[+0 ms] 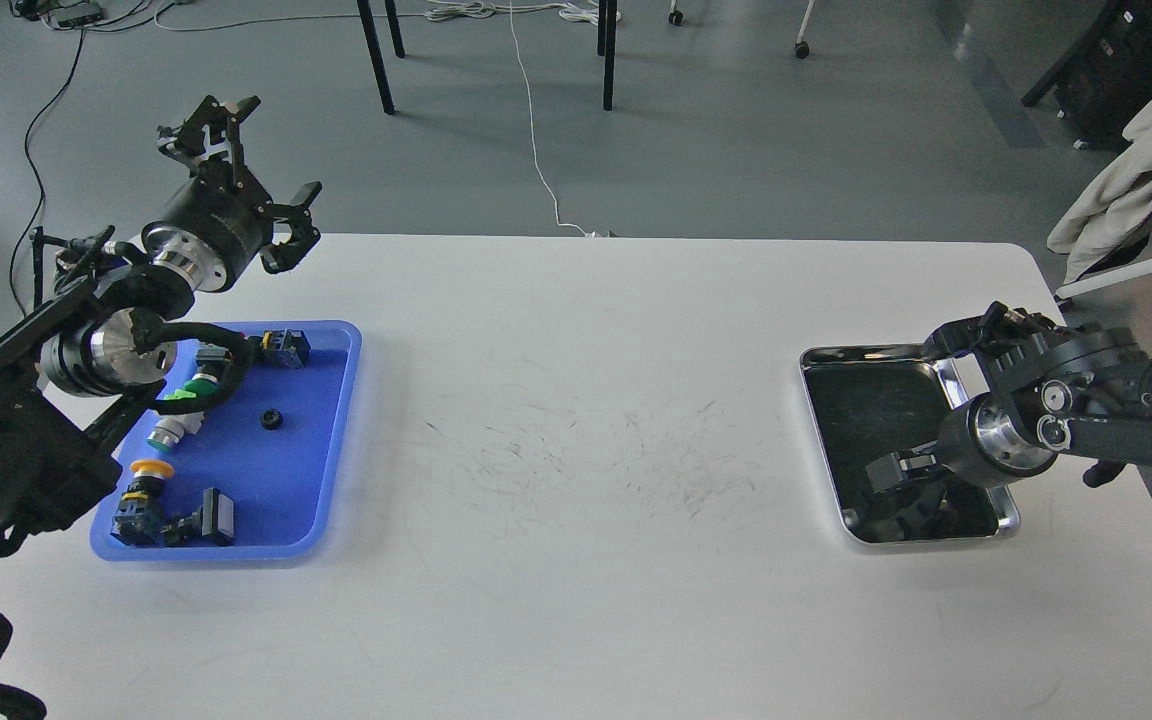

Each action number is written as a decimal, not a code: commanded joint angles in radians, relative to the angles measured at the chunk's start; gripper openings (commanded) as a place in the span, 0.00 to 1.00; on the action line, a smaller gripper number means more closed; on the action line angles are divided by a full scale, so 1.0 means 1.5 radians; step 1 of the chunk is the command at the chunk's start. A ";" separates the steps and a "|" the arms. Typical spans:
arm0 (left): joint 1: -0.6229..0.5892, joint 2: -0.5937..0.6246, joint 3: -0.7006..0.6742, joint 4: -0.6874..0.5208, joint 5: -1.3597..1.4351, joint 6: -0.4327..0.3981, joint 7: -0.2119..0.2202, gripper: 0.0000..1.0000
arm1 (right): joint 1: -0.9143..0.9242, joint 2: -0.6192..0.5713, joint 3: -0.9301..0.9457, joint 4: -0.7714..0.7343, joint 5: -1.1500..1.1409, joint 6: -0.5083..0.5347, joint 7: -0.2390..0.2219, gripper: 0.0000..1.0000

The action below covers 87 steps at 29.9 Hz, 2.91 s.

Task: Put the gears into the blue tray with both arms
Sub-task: 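Grasp a second small black part in the metal tray with the right gripper, then carry the second black part to the table centre and release it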

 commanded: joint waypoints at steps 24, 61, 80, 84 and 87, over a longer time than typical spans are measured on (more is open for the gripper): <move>0.000 0.010 0.001 0.000 0.006 0.002 -0.007 0.98 | 0.060 0.009 0.033 -0.008 0.005 -0.001 0.001 0.02; -0.001 0.037 -0.002 0.011 0.003 0.000 -0.006 0.98 | -0.032 0.373 0.204 -0.103 0.318 -0.170 0.019 0.04; -0.001 0.035 -0.001 0.012 0.004 0.004 -0.006 0.98 | -0.078 0.373 0.243 -0.137 0.316 -0.200 0.032 0.78; -0.001 0.034 0.002 0.011 0.005 0.005 -0.005 0.98 | -0.078 0.373 0.301 -0.198 0.320 -0.203 0.032 0.92; -0.001 0.034 0.007 0.011 0.007 0.007 -0.004 0.98 | -0.082 0.373 0.363 -0.243 0.322 -0.203 0.032 0.93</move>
